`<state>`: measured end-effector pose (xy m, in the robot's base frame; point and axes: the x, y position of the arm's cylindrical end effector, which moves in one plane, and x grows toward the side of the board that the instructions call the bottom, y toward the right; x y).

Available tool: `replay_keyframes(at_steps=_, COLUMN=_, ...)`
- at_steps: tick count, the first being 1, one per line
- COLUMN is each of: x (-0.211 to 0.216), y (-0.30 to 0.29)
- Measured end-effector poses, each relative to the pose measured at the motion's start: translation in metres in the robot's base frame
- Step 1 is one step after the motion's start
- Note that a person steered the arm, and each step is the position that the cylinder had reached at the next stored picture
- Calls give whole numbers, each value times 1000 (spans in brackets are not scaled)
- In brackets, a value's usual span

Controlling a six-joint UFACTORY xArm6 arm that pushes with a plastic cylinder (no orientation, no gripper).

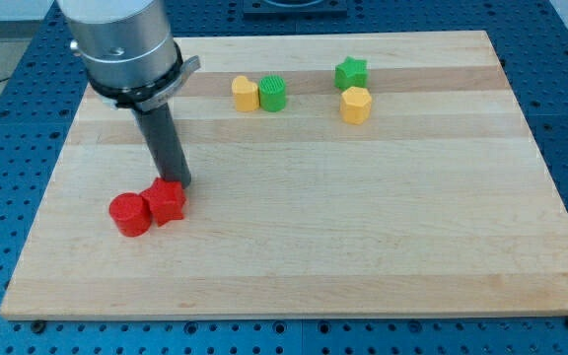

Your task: Move the green blocks together at the top center of the board

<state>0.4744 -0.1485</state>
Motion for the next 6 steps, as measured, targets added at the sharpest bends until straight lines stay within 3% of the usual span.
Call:
replay_keyframes(at_steps=2, x=3, y=2)
replay_keyframes(at_steps=3, x=-28, y=38)
replay_keyframes(at_steps=6, x=-120, y=73)
